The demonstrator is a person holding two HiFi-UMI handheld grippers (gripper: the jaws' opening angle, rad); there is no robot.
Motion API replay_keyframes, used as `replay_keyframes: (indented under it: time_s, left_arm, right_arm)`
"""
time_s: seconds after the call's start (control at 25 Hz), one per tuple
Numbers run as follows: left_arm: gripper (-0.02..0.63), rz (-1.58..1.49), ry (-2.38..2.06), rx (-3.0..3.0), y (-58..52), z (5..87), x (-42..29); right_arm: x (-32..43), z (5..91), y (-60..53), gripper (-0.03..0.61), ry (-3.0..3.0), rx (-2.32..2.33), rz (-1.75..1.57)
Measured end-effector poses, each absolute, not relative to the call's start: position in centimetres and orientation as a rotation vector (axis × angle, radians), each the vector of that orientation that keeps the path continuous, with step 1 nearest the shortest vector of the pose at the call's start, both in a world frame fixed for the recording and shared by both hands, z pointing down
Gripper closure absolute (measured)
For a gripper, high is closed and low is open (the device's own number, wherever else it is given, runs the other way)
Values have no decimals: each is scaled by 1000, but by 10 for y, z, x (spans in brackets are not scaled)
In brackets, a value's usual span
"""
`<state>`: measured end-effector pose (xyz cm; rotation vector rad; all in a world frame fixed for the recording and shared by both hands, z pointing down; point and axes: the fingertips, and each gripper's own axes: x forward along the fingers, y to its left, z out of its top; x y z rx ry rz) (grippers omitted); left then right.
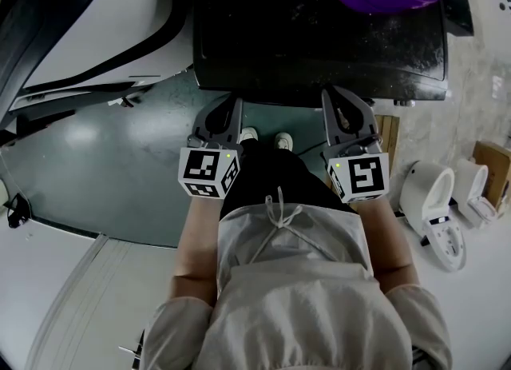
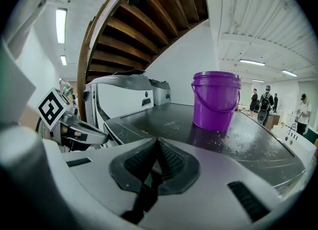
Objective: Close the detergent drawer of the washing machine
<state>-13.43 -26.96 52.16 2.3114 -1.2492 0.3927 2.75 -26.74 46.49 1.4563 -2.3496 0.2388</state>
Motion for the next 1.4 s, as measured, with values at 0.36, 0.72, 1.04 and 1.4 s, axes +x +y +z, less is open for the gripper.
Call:
replay_keyframes:
  time_s: [0.36,0.72,1.04,1.4]
  left_arm:
    - [597,393,-1218,2313,-275,525,-131]
    - [595,421,-1177,2364,-259,519,-133]
    - [595,419,-1141,2535,-245,445,-141]
    - [595,290,-1178,2714,-251,329,-147]
  right_arm:
    - [25,464,-272,574,-2341,1462,225]
    - [20,447,-256,574,-2324,1498,220]
    - [4,405,-236,573,-2370,1486,197]
    - [-3,334,-224,574,-2506,1539,121]
